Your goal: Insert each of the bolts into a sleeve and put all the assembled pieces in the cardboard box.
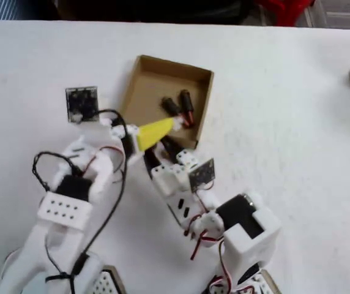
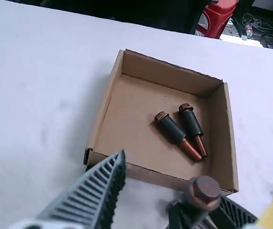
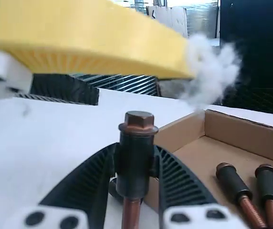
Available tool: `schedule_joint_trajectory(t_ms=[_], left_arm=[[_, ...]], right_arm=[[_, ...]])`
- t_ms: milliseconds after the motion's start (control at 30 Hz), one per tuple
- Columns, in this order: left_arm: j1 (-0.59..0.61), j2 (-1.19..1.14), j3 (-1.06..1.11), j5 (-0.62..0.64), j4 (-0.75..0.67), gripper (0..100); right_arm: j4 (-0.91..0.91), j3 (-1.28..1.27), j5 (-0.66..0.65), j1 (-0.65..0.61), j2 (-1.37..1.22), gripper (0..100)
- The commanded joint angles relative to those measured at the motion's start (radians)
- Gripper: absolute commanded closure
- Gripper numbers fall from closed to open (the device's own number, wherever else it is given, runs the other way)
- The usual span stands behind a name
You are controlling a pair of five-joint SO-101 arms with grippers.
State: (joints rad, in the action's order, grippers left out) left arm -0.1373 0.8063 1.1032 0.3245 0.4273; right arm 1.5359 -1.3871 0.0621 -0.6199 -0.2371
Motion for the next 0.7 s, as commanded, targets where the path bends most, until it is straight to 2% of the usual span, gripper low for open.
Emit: schedule_joint_trajectory(t_ms=[0, 100, 200, 400, 500, 667], left_arm=[[0.01, 0.025, -0.025, 0.015, -0.025, 55], [0.01, 0.091, -0.023, 0.018, -0.02, 60], [0.035, 0.199, -0.018, 0.08, -0.017, 68], [0.134, 0.372, 0.051, 0.115, -0.021, 99], [0.17, 0.409, 0.12, 0.11, -0.017, 95], [0.246, 0.41, 0.288, 0.084, -0.008, 97]], right_arm=[[0.022, 0.011, -0.009, 0.015, 0.013, 98.2], [-0.015, 0.011, -0.011, 0.016, 0.016, 98.2], [-0.081, 0.015, -0.011, 0.016, 0.025, 98.2], [-0.088, 0.02, -0.011, 0.016, 0.025, 98.2], [-0.09, 0.02, -0.011, 0.016, 0.025, 98.2], [-0.105, 0.017, -0.011, 0.019, 0.025, 98.2]])
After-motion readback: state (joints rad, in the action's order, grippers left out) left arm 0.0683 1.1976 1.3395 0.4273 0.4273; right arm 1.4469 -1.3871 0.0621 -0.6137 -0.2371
